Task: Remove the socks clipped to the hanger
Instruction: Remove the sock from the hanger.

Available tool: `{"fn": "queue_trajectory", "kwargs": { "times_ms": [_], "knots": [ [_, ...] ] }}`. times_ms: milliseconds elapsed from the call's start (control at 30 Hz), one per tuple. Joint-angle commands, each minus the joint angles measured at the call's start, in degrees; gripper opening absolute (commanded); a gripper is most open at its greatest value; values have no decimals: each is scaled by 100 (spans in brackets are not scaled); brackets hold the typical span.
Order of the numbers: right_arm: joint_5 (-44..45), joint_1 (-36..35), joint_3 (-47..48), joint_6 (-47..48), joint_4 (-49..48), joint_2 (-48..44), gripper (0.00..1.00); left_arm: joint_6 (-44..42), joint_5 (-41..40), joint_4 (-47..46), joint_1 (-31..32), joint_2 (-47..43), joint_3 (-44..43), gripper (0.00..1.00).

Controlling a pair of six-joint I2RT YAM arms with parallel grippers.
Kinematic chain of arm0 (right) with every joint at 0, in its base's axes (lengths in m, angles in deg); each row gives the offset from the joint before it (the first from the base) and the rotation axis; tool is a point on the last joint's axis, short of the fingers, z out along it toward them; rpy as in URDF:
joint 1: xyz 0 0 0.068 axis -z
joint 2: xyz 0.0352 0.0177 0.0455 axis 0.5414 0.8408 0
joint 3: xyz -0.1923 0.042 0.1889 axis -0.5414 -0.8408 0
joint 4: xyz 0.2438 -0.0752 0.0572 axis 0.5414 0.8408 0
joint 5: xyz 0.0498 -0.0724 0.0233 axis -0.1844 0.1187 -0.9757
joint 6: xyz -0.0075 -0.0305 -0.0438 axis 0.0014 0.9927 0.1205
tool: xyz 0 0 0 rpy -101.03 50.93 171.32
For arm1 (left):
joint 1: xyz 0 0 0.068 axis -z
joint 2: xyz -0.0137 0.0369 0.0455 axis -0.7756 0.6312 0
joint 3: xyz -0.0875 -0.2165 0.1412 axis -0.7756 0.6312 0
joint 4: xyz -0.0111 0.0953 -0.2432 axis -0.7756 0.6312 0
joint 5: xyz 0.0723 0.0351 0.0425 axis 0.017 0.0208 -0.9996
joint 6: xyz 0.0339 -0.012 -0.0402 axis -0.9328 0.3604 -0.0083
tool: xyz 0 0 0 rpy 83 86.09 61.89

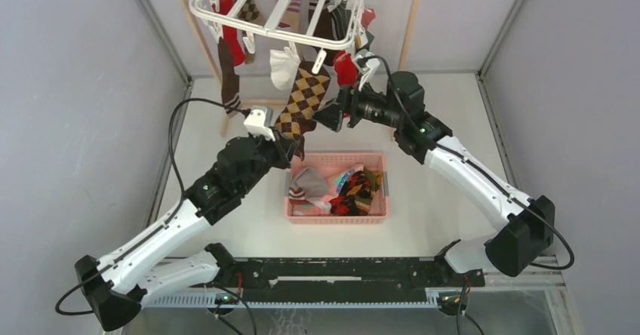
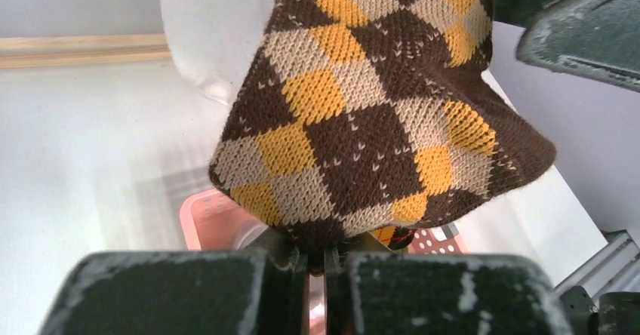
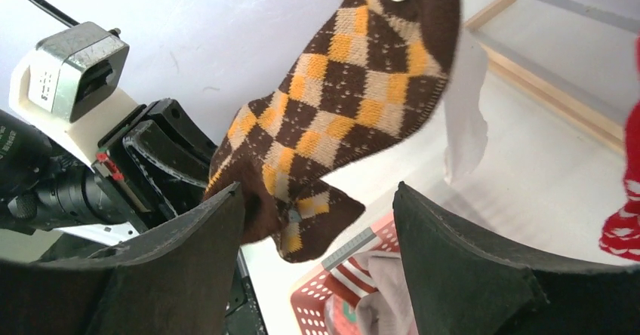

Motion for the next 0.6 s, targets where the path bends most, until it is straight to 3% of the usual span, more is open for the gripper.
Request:
{"fn": "queue_trajectory", "kwargs": {
  "times_ms": [0, 233, 567],
  "knots": [
    [-252, 260, -181, -299, -683, -363, 79, 192, 404, 286, -192, -2, -518, 4],
    [-461, 686, -474, -751, -1535, -468, 80, 380, 951, 569, -551, -66, -784, 7],
    [60, 727, -582, -1201, -3248, -82, 79, 681, 1968, 652, -1010, 33, -955, 8]
  ]
}}
